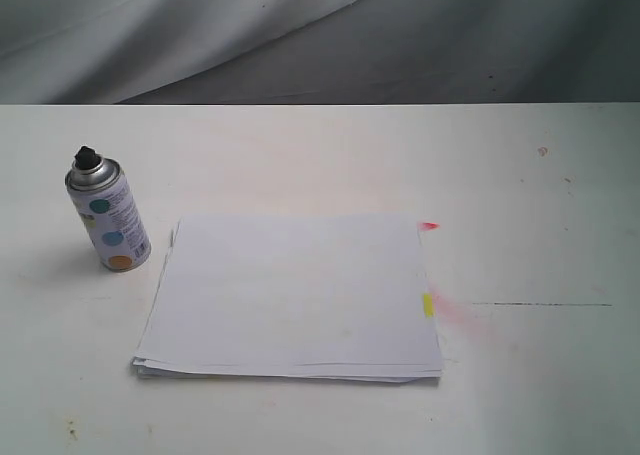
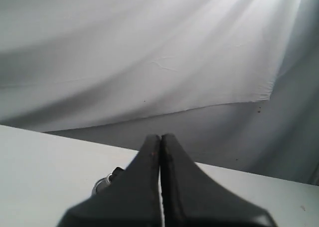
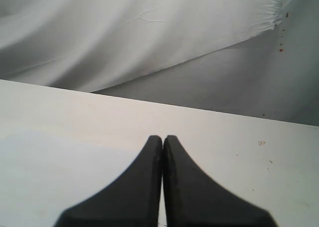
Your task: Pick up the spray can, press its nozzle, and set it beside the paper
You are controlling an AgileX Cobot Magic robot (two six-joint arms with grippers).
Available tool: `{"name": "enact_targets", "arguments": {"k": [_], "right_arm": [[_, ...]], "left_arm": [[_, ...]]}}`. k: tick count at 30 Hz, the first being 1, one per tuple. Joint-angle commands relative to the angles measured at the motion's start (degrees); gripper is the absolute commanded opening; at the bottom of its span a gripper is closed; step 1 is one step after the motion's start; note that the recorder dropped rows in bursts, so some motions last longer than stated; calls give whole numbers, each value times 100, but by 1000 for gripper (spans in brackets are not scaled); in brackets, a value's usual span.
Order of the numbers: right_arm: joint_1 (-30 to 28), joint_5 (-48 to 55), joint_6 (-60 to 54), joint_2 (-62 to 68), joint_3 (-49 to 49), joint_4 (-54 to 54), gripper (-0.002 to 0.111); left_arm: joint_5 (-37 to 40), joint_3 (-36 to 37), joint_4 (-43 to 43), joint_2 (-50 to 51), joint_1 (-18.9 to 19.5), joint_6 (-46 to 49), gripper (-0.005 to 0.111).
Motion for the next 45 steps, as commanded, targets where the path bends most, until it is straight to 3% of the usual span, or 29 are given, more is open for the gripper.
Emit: {"name": "enact_targets", "arguments": {"k": [1,9,16,29,40,45], "right_arm": [[8,-55,-21,-1,21,-27,0],[8,-55,-21,-1,21,-27,0],[8,-55,-21,-1,21,-27,0],[8,-55,-21,-1,21,-27,0],[8,-55,-21,-1,21,-27,0],[8,-55,-21,-1,21,-27,0]], "left_arm": [[48,-660,152,1300,-33,-248,0],[-379,-1074,793,3267,-33,-236,0],[-706,-1047,879,4113,-33,0,0],[-1349,-934,681,4642,-33,416,0],[-1363,-1004,445,4642,-33,390,0],[-891,-1739,1192,4642,-33,-783,0]]}}
